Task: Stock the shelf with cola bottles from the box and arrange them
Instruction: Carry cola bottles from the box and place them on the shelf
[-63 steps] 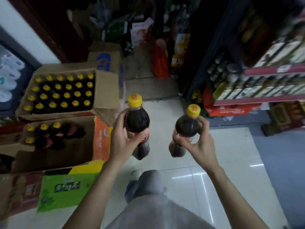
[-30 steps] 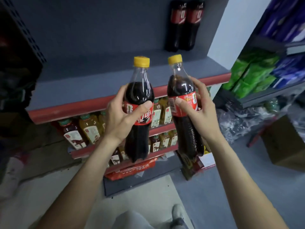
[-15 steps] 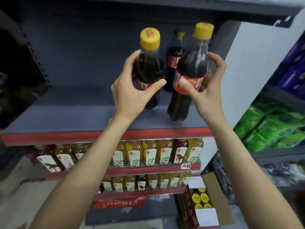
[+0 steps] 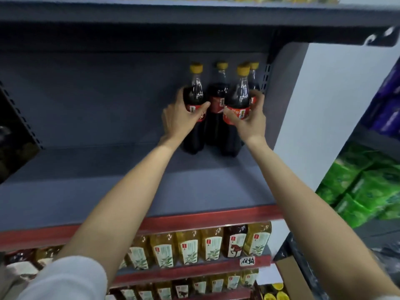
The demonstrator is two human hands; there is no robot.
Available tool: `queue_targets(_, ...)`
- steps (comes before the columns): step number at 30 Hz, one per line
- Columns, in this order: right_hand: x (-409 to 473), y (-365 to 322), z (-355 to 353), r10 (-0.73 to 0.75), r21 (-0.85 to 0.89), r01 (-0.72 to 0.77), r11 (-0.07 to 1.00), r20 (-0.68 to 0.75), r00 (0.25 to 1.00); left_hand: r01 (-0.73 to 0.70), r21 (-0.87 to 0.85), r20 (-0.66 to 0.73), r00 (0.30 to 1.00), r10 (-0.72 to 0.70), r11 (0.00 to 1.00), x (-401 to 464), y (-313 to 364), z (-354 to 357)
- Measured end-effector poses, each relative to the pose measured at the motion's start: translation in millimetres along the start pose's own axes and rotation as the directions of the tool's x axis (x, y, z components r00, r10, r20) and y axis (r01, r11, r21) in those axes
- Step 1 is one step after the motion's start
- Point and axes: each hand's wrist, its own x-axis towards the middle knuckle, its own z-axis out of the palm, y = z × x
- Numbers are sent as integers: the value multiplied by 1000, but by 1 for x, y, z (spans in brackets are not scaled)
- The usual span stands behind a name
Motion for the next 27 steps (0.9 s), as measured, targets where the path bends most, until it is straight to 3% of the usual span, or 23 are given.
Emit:
queue_targets(8,19,16,11,-50,-169,38,985,-66,997,95,-68,-6,995,-96,993,28,-5,42)
queue_targets(14,13,20,7,-20,-340,11,940,-23,1000,132,-134,65,990,-125,982,25,-2,43)
queue_targets(17,-4,12,3,-47,-326,27,945,-54,997,156,-188,98,985,-140,970,14,9,28)
queue_targets(22,-53,-28,-7,-269,-295,246,923,-39,962,117,-315,25,993,-115,942,-42,30,-30)
queue_targets(27,-121,-81,-10,-397,-95,392,915,-44,917,-62,-181,-185,982,28,982,-128,38,-117)
